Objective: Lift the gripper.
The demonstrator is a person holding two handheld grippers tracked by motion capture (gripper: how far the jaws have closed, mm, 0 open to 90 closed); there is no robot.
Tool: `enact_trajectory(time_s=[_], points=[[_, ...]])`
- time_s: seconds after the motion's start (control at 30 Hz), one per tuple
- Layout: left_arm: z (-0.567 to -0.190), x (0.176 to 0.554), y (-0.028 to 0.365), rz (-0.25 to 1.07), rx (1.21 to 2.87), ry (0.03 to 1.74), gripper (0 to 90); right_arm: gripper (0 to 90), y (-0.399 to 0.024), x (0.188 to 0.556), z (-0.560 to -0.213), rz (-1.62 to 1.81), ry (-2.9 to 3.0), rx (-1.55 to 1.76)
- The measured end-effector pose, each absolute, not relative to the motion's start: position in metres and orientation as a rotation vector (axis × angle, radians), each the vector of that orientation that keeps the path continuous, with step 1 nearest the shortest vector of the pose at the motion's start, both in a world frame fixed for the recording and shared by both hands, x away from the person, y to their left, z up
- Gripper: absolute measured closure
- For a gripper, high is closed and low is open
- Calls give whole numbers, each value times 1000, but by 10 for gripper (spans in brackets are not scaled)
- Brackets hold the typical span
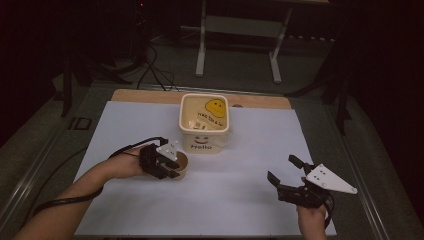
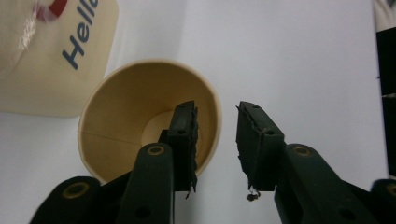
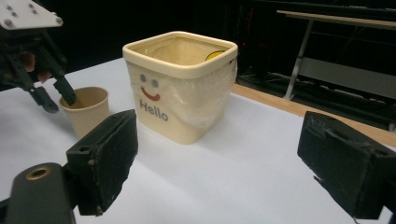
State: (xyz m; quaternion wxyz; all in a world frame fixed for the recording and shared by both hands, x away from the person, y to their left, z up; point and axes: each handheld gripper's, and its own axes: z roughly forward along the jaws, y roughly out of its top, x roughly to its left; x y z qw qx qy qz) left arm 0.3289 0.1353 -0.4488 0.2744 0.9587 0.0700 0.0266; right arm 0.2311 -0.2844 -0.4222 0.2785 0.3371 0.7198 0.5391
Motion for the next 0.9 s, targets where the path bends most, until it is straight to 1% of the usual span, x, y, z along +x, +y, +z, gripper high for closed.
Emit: enact_trajectory(time_s=[0.07, 0.13, 0.17, 0.2, 0.23, 0.3, 0.4, 0.63, 0.67, 0.73, 0.77, 0.9], points=[[-454, 331, 133, 55, 2597, 178, 725, 123, -285, 231, -423, 1445, 1934, 906], [-456, 332, 133, 52, 2604, 174, 730, 124, -285, 231, -423, 1446, 1935, 907], [-457, 333, 132, 51, 2612, 173, 754, 124, -285, 231, -423, 1445, 1936, 904], [-458, 333, 132, 45, 2615, 174, 754, 124, -285, 231, -423, 1445, 1936, 904], [-459, 333, 131, 42, 2621, 170, 785, 124, -285, 231, -423, 1446, 1936, 905], [-460, 333, 130, 33, 2629, 165, 819, 124, -285, 231, -423, 1446, 1937, 906], [-461, 333, 129, 32, 2640, 152, 842, 124, -285, 232, -423, 1448, 1936, 910], [-461, 333, 128, 48, 2646, 148, 857, 124, -285, 232, -423, 1445, 1939, 908], [-461, 332, 128, 71, 2643, 135, 860, 124, -284, 232, -423, 1443, 1941, 907], [-461, 332, 129, 72, 2646, 131, 866, 124, -284, 232, -423, 1446, 1940, 908], [-459, 331, 129, 111, 2642, 111, 872, 124, -284, 232, -423, 1442, 1943, 907], [-455, 332, 132, 112, 2629, 89, 881, 124, -284, 232, -423, 1442, 1941, 909]])
